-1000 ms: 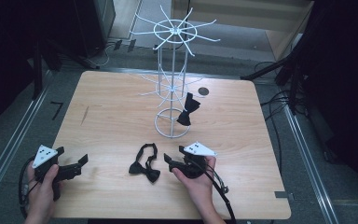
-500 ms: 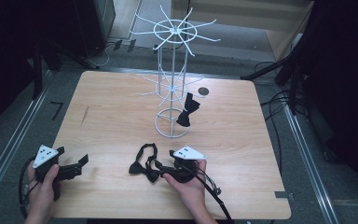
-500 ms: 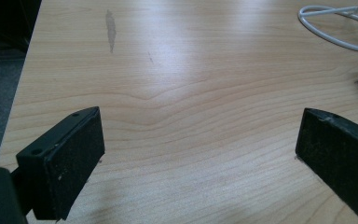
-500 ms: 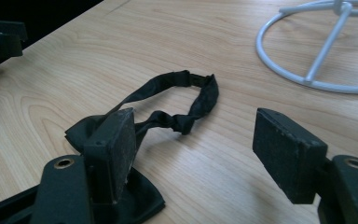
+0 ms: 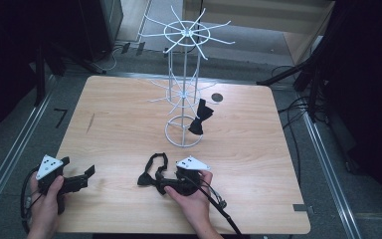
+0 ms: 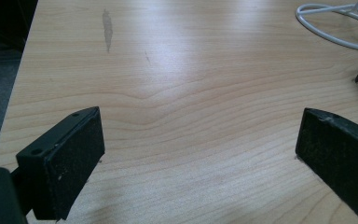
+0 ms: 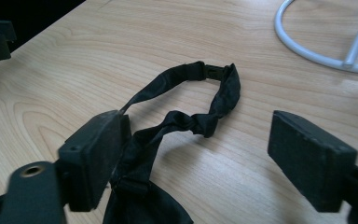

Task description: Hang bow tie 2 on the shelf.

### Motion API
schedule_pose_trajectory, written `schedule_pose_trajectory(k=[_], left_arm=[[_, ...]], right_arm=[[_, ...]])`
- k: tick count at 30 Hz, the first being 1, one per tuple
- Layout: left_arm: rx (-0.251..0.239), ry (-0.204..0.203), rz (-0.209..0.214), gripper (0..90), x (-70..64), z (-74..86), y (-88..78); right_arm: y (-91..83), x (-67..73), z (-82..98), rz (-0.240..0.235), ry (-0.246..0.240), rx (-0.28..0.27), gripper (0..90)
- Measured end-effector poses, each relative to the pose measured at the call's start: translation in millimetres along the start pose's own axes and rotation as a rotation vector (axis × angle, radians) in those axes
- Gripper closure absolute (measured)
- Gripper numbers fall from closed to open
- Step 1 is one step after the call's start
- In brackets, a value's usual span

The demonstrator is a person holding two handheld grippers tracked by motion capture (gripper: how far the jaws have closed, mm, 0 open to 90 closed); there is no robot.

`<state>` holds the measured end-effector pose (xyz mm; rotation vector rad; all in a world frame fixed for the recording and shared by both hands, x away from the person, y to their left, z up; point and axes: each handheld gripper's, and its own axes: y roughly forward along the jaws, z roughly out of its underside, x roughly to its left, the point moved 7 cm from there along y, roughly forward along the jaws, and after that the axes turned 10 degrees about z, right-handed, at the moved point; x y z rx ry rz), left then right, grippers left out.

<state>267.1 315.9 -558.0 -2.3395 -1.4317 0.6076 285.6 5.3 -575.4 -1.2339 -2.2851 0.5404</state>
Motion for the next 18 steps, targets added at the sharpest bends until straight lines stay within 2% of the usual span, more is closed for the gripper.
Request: schedule_pose_trajectory(k=[6, 8, 10, 15, 16, 17, 18], left_arm=[[0.002, -0.002, 0.001, 1.5, 0.3, 0.0, 0.1], [0.002, -0.002, 0.000, 1.5, 0.3, 0.0, 0.1], [0.003, -0.003, 0.000, 1.5, 0.4, 0.1, 0.1], [0.003, -0.006, 0.003, 1.5, 0.2, 0.1, 0.2], [0.002, -0.006, 0.003, 1.5, 0.2, 0.1, 0.2], [0.003, -0.004, 0.002, 1.5, 0.3, 0.1, 0.1], [0.002, -0.004, 0.001, 1.5, 0.3, 0.1, 0.0]], right_arm=[[8.3, 6.7, 1.5, 0.005, -0.003, 0.034, 14.3], [12.7, 11.5, 0.5, 0.026, -0.033, 0.044, 16.4], [16.7, 11.4, 2.1, 0.062, -0.038, 0.082, 21.3], [16.9, 5.1, 0.4, 0.114, -0.078, 0.078, 45.4], [16.9, 5.1, 0.4, 0.114, -0.078, 0.078, 45.4], [16.4, 3.5, 0.4, 0.120, -0.088, 0.080, 49.9], [14.8, -1.1, 0.5, 0.134, -0.111, 0.084, 61.5]])
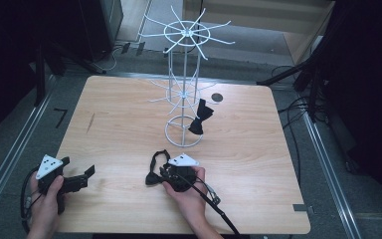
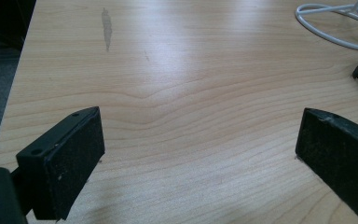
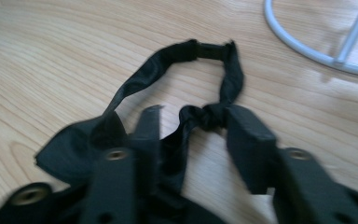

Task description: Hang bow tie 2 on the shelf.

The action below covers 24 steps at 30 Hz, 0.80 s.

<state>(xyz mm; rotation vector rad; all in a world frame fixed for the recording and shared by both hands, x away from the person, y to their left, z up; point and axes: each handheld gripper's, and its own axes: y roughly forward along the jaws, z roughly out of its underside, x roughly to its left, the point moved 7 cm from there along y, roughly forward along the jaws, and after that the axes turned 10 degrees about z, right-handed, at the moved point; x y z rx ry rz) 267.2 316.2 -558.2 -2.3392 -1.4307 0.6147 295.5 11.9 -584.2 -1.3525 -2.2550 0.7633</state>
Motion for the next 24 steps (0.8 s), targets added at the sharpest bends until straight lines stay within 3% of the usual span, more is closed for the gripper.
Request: schedule_pose_trajectory(k=[1, 4, 10, 15, 16, 18, 22, 24], left_arm=[[-0.001, 0.001, -0.001, 1.5, 0.0, 0.0, -0.1], [-0.001, 0.000, 0.000, 1.5, 0.1, 0.0, -0.1], [-0.002, -0.004, 0.003, 1.5, 0.2, -0.4, 0.6], [-0.002, 0.000, 0.001, 1.5, 0.1, -0.4, 0.4], [-0.002, -0.002, 0.001, 1.5, 0.2, -0.4, 0.5], [-0.003, -0.004, 0.002, 1.5, 0.2, -0.5, 0.5], [-0.003, -0.001, 0.002, 1.5, 0.1, -0.4, 0.1], [-0.003, -0.003, 0.003, 1.5, 0.2, -0.5, 0.2]], right_arm=[[0.0, 0.0, 0.0, 0.000, 0.000, 0.000, 61.5], [-2.6, -7.4, 1.8, -0.008, -0.023, 0.010, 79.5], [-10.4, -27.2, 7.7, -0.035, 0.020, 0.023, 88.9], [-21.4, -38.2, 4.6, -0.020, 0.017, -0.042, 90.0], [-26.8, -41.5, -0.3, -0.007, 0.015, -0.079, 90.0], [-29.1, -42.6, -2.0, -0.003, 0.014, -0.090, 90.0], [-43.4, -48.8, -13.8, 0.005, 0.003, -0.179, 90.0], [-45.0, -49.7, -15.3, 0.005, -0.002, -0.191, 90.0]])
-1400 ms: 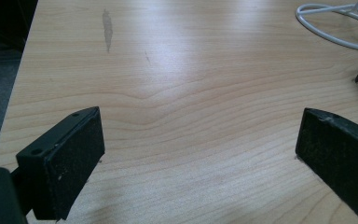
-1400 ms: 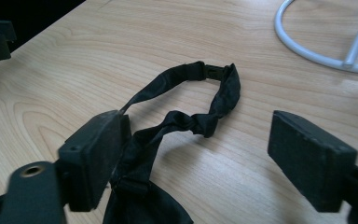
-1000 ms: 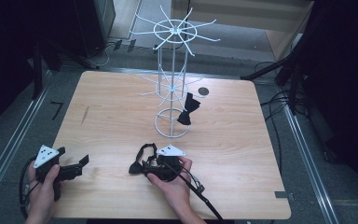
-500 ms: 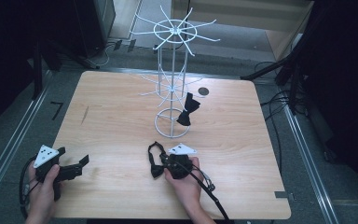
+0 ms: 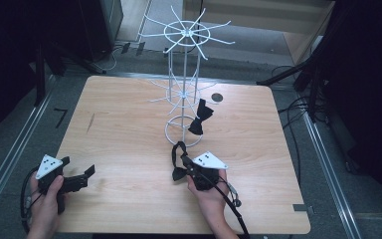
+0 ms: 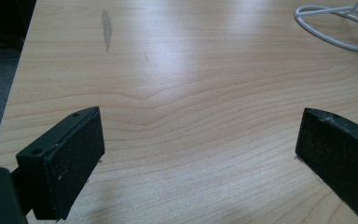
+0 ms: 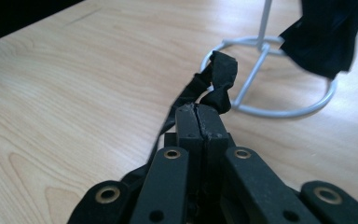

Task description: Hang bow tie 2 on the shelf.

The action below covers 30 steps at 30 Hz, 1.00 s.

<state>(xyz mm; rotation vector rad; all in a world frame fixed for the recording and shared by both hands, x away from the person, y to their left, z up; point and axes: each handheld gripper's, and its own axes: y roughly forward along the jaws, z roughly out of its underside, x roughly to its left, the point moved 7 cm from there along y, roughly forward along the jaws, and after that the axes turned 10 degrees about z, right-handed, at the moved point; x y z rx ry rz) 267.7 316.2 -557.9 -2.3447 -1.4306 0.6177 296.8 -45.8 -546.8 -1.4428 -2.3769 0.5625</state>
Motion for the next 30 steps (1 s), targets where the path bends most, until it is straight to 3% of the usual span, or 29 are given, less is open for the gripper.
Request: schedule_pose_trajectory(k=[12, 17, 30], left_arm=[[-0.002, 0.001, -0.002, 1.5, 0.3, -0.1, 0.0], [-0.001, 0.002, -0.001, 1.5, 0.2, -0.1, -0.2], [-0.001, 0.002, -0.001, 1.5, 0.3, -0.1, 0.0]], right_arm=[[-18.8, -11.7, -19.5, 0.016, -0.039, -0.100, 90.0], [-25.8, -17.0, -25.8, 0.028, -0.040, -0.126, 90.0], [-46.3, -19.6, -46.3, 0.007, -0.032, -0.196, 90.0]])
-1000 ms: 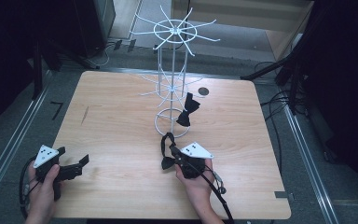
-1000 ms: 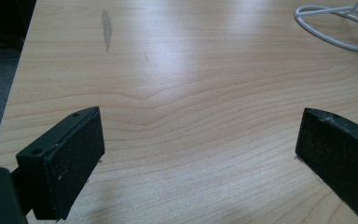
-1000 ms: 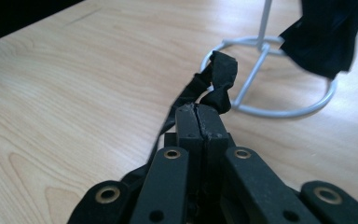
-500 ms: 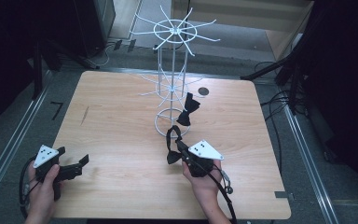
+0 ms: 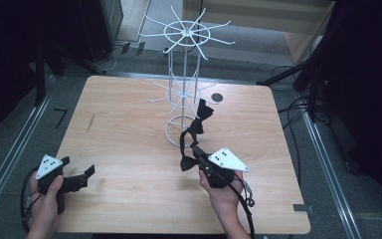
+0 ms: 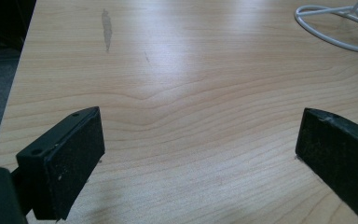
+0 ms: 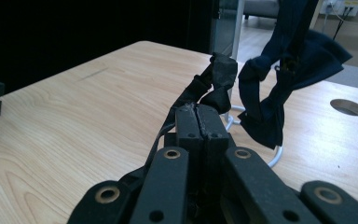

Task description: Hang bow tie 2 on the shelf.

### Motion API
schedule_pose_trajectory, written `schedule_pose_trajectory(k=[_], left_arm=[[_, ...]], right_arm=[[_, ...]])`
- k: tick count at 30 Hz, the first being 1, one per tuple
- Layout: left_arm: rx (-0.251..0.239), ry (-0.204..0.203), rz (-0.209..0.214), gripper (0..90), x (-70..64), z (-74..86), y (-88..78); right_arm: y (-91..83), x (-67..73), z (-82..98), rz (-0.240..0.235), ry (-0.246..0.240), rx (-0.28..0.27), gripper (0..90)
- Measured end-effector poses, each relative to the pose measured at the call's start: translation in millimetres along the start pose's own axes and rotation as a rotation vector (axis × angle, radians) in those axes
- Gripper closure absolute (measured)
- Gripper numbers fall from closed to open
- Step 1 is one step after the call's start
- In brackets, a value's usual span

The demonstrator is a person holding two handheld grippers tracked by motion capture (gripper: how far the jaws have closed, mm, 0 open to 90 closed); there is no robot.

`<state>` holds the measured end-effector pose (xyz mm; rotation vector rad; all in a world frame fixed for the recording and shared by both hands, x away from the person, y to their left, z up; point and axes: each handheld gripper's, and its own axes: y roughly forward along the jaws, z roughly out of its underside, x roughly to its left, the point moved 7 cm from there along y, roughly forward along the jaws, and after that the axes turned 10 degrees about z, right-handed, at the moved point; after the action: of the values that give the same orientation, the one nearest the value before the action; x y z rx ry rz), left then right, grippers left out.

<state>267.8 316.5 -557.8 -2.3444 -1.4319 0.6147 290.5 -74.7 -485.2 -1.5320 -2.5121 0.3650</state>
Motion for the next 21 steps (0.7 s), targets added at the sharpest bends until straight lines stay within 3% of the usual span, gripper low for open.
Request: schedule_pose_trajectory(k=[21], left_arm=[[0.001, 0.002, -0.001, 1.5, -0.1, 0.0, -0.1]], right_arm=[[-17.0, 5.5, -25.0, -0.033, -0.008, -0.088, 90.0]])
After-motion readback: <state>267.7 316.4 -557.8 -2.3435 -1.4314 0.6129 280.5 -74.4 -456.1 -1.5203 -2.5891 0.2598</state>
